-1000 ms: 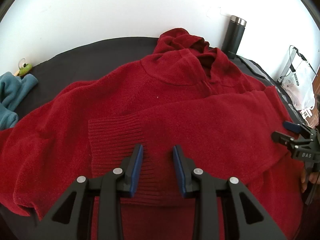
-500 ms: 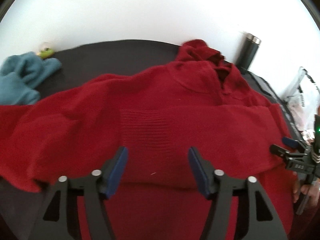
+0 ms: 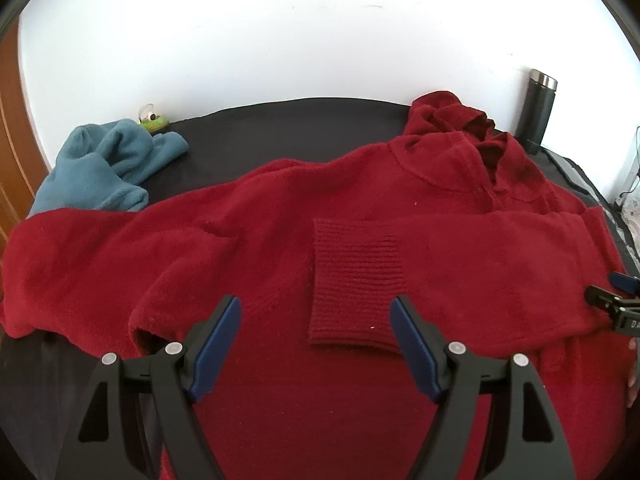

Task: Fold clothes
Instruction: 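Lay the ribbed cuff flat on the sweater front and open the left tool, then move the left tool to the other sleeve cuff and grasp it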

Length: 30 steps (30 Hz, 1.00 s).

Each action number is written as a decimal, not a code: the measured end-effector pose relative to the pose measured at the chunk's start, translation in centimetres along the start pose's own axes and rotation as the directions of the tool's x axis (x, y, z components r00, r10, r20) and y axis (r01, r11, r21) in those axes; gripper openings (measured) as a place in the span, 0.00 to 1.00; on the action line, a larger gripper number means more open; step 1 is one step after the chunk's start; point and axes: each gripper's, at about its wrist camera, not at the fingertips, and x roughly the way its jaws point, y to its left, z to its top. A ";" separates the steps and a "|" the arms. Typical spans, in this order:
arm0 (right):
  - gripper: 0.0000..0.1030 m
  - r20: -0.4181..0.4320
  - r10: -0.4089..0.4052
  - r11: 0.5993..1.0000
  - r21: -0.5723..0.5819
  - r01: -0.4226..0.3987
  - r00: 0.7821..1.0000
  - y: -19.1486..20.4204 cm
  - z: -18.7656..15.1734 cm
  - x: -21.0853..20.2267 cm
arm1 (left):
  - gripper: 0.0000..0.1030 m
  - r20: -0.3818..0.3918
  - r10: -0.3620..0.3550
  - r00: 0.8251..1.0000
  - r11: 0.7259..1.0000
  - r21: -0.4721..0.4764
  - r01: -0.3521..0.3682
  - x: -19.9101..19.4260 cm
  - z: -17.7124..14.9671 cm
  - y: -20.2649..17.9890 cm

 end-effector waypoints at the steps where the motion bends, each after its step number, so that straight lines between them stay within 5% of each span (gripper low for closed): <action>1: 0.99 0.000 0.000 1.000 0.000 0.000 1.000 0.0 0.0 0.0 | 0.78 -0.002 -0.001 1.000 1.000 -0.002 0.001 0.1 0.0 0.0; 18: 0.99 0.002 0.006 1.000 0.008 -0.006 1.000 -0.1 0.0 0.0 | 0.78 -0.024 -0.075 0.997 0.991 -0.113 0.072 -0.1 -0.3 2.4; 25: 0.99 0.002 0.007 1.000 0.010 -0.007 1.000 -0.1 0.1 0.0 | 0.78 0.001 -0.138 0.990 0.951 -0.280 0.133 -2.0 -1.2 9.0; 30: 0.99 0.002 0.007 1.000 0.011 -0.007 1.000 0.0 0.1 0.1 | 0.78 0.000 -0.056 0.998 0.912 -0.407 0.052 -3.0 -2.9 15.5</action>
